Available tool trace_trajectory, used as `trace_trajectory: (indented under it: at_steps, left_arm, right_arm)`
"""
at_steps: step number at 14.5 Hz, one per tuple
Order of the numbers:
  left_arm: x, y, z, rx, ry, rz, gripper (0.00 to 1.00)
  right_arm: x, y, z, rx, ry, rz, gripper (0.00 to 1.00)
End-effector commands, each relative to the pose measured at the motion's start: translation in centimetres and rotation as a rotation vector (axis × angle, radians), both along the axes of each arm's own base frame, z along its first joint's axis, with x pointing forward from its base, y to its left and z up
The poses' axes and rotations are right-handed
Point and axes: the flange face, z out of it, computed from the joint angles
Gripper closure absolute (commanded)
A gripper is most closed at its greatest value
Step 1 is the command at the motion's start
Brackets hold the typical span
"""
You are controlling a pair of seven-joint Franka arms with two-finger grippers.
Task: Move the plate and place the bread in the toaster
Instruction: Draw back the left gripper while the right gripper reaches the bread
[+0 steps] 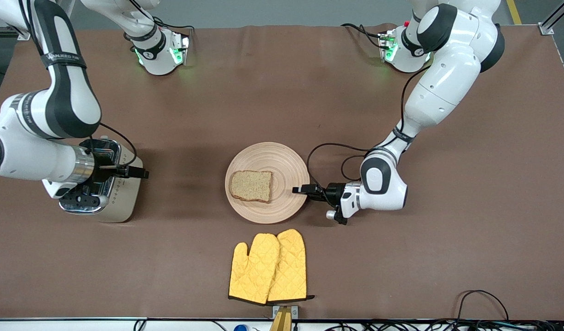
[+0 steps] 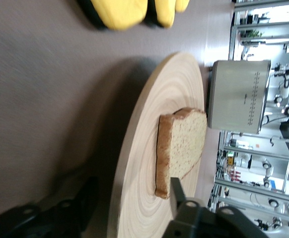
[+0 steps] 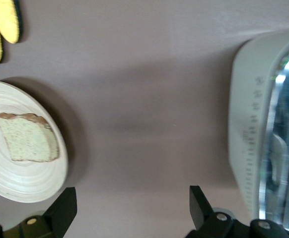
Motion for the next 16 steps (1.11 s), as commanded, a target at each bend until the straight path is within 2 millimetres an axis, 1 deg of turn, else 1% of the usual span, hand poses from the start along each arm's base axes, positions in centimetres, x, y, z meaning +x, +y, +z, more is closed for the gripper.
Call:
trace_trajectory:
  at_steps: [1,2,3,4,5,6,7,8,10,11,12,13,15,16]
  left_arm:
    - [2.2,4.3,5.3,0.024,0.031,0.1,0.0]
    - [3.2,5.8,7.5,0.047,0.046,0.131,0.0]
    - [4.3,7.6,9.6,0.085,0.064,0.164,0.0]
    - [5.3,9.8,12.2,0.147,0.075,0.193,0.0]
    - [6.3,12.6,14.4,0.228,0.076,0.22,0.0]
    - [7.2,15.7,16.2,0.302,0.061,0.244,0.0]
    - [7.7,18.3,18.3,0.375,0.031,0.245,0.0]
    - [7.8,20.0,20.0,0.44,-0.004,0.23,0.0]
    - [8.0,24.9,23.1,0.579,-0.069,0.221,0.0]
    - [7.9,26.4,25.3,0.633,-0.097,0.206,0.0]
    - [7.8,27.1,27.8,0.662,-0.114,0.195,0.0]
    - [7.5,27.3,30.5,0.693,-0.125,0.162,0.0]
    - [6.8,28.3,35.1,0.762,-0.134,0.133,0.0]
    - [5.9,28.4,37.1,0.814,-0.119,0.109,0.0]
  right_arm:
    - [-0.3,4.9,-0.7,-0.006,-0.011,-0.057,0.0]
    - [-0.5,7.4,-1.2,-0.012,-0.018,-0.067,0.0]
    - [-0.6,9.0,-1.8,-0.019,-0.017,-0.082,0.0]
    - [-0.5,10.5,-3.0,-0.024,-0.02,-0.102,0.0]
    - [-0.6,12.8,-4.6,-0.028,-0.028,-0.105,0.0]
    - [-0.7,14.2,-6.0,-0.035,-0.029,-0.116,0.0]
    - [-1.1,16.0,-7.1,-0.039,-0.029,-0.12,0.0]
    - [-1.3,16.9,-8.3,-0.044,-0.023,-0.118,0.0]
    - [-2.3,19.5,-10.7,-0.075,-0.013,-0.123,0.0]
    - [-2.8,21.0,-11.8,-0.097,-0.019,-0.122,0.0]
    - [-2.9,21.3,-12.6,-0.121,-0.024,-0.13,0.0]
    - [-2.9,21.4,-13.1,-0.137,-0.028,-0.134,0.0]
    - [-4.1,23.7,-14.3,-0.168,-0.031,-0.121,0.0]
    - [-4.4,24.3,-14.9,-0.203,-0.041,-0.116,0.02]
